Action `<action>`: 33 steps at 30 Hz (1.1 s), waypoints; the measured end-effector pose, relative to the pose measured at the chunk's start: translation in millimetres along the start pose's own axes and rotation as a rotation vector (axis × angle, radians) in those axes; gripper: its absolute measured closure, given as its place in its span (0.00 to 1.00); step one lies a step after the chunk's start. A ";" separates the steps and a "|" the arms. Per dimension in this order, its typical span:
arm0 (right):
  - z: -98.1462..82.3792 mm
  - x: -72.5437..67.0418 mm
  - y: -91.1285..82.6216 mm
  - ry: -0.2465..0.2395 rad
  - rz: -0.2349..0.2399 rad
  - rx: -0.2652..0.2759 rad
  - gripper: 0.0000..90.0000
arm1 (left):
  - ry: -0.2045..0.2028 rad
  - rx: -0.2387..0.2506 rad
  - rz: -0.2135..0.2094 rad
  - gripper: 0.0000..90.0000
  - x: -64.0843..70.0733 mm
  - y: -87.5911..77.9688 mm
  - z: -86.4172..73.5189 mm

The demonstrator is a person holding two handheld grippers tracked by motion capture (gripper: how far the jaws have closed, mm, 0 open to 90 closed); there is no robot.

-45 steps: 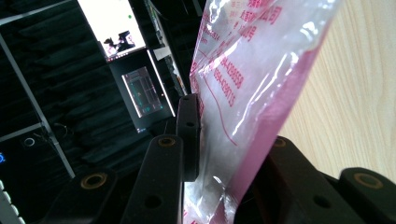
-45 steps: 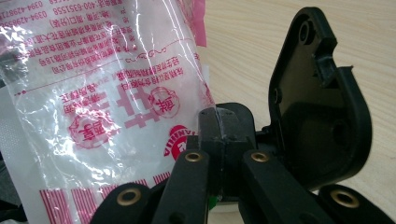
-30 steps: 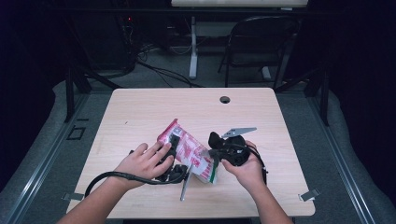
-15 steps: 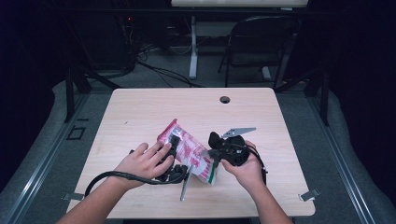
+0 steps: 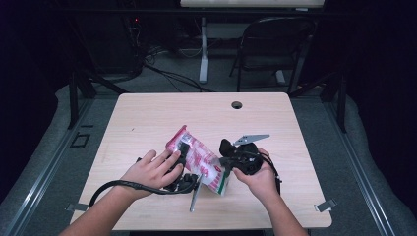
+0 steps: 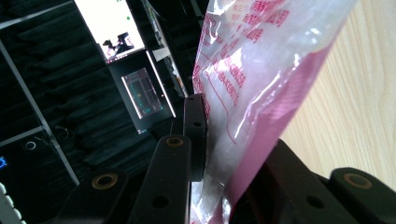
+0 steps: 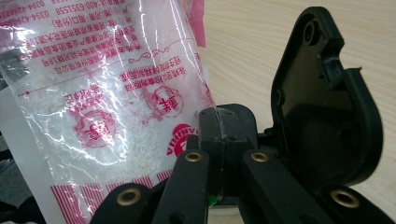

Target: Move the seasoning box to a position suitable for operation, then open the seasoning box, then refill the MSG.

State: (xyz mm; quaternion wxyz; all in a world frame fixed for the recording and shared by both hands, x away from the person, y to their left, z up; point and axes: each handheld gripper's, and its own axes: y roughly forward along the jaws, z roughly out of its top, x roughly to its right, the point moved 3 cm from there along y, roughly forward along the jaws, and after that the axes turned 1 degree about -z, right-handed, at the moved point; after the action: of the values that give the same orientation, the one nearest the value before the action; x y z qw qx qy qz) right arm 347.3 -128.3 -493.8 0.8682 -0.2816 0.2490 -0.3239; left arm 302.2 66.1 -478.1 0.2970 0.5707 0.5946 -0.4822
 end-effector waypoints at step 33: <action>0.0 0.2 0.0 0.000 -0.003 0.004 1.00 | 0.000 0.004 0.002 0.91 -3.5 0.6 1.5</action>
State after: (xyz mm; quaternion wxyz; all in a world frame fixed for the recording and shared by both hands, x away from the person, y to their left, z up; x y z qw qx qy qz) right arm 347.4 -128.4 -493.9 0.8683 -0.2802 0.2481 -0.3256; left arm 303.1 63.3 -475.6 0.2964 0.5719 0.5930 -0.4832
